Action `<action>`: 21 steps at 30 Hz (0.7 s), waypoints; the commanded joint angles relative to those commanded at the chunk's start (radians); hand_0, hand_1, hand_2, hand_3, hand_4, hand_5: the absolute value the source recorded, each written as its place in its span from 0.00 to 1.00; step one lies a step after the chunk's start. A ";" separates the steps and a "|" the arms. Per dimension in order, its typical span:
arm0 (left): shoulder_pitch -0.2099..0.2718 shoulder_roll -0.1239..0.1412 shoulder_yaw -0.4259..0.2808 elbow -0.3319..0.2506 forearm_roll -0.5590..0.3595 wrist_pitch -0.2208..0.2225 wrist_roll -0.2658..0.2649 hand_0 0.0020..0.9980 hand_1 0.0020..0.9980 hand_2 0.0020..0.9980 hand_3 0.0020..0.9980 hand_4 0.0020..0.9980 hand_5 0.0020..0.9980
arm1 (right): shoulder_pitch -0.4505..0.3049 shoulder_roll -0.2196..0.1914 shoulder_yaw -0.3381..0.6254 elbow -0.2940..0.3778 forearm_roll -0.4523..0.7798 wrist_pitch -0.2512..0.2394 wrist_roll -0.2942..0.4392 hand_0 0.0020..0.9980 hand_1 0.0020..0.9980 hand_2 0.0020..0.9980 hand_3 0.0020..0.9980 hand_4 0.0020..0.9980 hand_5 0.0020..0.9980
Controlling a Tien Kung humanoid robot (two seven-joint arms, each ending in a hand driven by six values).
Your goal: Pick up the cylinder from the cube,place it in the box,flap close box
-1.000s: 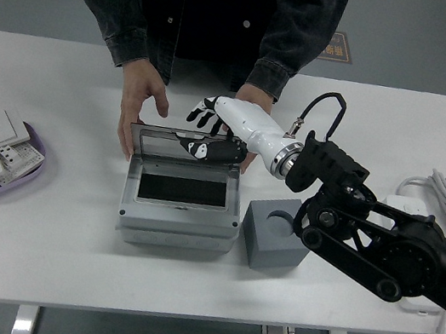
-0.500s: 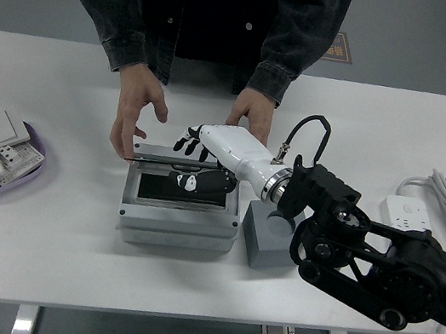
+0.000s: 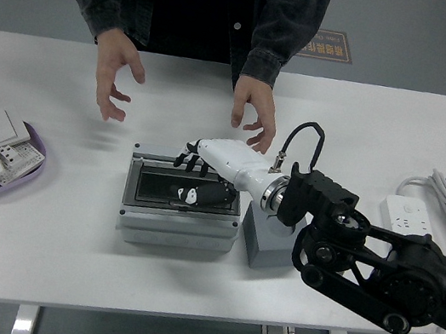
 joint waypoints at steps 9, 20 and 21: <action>0.005 -0.005 -0.012 0.000 0.005 0.002 0.006 0.64 0.67 0.59 0.65 0.72 0.28 | -0.181 -0.025 0.271 0.048 -0.012 -0.106 0.104 0.35 0.51 0.62 0.69 0.68 0.45; 0.015 -0.010 -0.022 0.000 0.002 0.005 0.011 0.63 0.67 0.59 0.65 0.72 0.28 | -0.473 0.115 0.672 -0.130 0.261 -0.185 0.384 0.35 0.50 0.62 0.68 0.67 0.45; 0.015 -0.010 -0.023 0.000 0.003 0.005 0.011 0.63 0.67 0.59 0.65 0.72 0.28 | -0.499 0.122 0.702 -0.151 0.301 -0.183 0.419 0.38 0.49 0.60 0.67 0.67 0.46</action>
